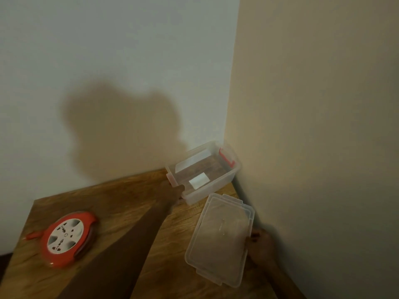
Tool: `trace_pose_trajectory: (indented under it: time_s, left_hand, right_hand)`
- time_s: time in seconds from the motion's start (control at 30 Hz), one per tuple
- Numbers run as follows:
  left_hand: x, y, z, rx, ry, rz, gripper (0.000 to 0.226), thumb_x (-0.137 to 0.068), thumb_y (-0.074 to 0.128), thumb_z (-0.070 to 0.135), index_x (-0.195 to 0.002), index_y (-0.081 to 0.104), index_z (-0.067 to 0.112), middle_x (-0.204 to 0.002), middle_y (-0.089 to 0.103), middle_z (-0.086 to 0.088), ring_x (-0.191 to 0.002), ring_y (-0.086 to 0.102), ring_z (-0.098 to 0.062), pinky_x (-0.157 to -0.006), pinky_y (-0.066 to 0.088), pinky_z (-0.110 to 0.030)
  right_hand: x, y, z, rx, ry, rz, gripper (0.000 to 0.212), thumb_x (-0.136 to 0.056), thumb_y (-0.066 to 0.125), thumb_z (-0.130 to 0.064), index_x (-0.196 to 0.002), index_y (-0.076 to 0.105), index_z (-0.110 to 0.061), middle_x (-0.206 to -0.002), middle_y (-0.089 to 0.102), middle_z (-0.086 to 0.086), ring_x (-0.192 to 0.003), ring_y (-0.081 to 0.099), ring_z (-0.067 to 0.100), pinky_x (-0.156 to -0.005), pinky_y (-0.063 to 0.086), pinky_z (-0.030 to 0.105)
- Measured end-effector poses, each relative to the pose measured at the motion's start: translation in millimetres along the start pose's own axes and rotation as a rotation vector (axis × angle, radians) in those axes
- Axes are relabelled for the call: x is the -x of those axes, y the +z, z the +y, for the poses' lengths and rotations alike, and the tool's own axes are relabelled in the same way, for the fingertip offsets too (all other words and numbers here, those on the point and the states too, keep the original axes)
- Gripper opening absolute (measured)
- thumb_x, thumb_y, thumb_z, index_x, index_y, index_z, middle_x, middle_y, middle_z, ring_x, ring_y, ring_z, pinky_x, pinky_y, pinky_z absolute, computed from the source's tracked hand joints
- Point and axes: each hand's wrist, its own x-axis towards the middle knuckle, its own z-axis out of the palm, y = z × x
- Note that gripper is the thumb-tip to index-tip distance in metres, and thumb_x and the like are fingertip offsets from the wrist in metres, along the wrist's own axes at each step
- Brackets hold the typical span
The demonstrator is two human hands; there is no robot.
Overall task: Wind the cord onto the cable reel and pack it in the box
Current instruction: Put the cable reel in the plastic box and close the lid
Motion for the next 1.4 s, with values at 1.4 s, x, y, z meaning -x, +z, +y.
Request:
trace_pose_trajectory:
  time_s: [1.4]
  left_hand:
    - [9, -287, -72, 0.022, 0.118, 0.008, 0.039, -0.088, 0.077, 0.003, -0.125, 0.068, -0.002, -0.124, 0.072, -0.021, -0.105, 0.074, -0.040, -0.085, 0.063, -0.053]
  right_hand:
    - [189, 211, -21, -0.766, 0.482, -0.407, 0.050, -0.079, 0.059, 0.023, -0.119, 0.058, -0.007, -0.115, 0.063, 0.023, -0.101, 0.063, 0.039, -0.071, 0.059, 0.047]
